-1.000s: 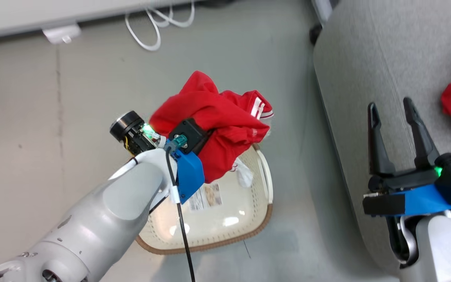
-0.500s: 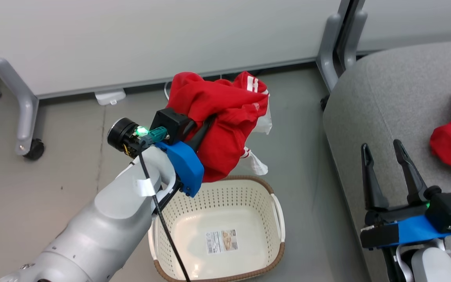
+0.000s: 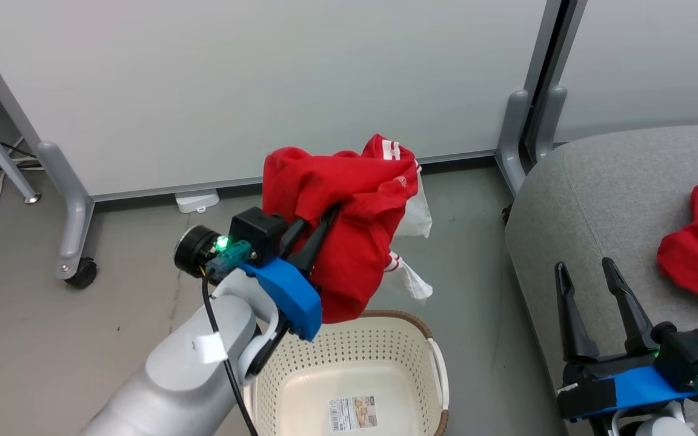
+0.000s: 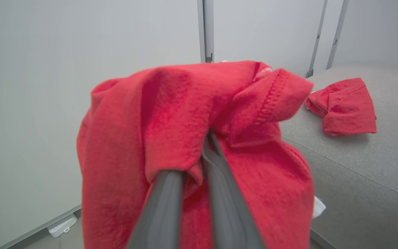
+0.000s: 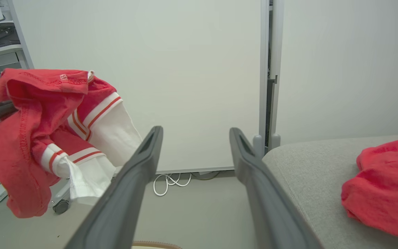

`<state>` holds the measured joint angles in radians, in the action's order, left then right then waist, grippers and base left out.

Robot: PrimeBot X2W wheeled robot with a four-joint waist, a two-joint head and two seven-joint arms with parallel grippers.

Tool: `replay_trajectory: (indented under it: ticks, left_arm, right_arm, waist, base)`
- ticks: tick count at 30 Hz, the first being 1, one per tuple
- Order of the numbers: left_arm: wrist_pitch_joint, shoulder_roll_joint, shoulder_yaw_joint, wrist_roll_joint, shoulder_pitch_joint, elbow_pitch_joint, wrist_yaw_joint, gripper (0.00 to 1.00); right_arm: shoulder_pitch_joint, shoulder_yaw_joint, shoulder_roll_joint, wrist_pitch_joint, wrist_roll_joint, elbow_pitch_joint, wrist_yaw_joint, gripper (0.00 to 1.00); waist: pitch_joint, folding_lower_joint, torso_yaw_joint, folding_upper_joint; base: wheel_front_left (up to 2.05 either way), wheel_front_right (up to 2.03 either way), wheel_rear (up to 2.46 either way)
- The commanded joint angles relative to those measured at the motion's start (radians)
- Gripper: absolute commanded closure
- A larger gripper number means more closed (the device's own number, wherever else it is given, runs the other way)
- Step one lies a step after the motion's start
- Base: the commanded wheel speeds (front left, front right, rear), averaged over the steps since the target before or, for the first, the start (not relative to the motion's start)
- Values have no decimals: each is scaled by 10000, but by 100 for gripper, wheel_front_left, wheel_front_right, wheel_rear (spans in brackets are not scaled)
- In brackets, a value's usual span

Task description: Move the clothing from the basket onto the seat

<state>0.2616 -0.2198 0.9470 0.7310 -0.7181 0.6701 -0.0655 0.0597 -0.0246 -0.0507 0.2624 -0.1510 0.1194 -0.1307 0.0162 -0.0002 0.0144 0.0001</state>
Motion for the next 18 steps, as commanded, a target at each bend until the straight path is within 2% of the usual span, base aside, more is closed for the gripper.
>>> replay_trajectory:
  ticks: [1,11,18]
  left_arm:
    - [48,-51,-88,-92,218,-164,95,100]
    - [49,-235,-233,-276,571,-554,182,100]
    - [49,-200,-192,-351,399,-554,123,100]
  right_arm:
    - [-149,16,7,38,-13,10,-1,0]
    - [-31,332,6,38,-313,-53,-1,0]
    - [333,1456,6,38,-594,-64,-1,0]
  waist:
    - [-23,2,34,-1]
    - [28,2,92,-1]
    - [94,2,150,-1]
  base:
    - [0,0,0]
    - [0,0,0]
    - [0,0,0]
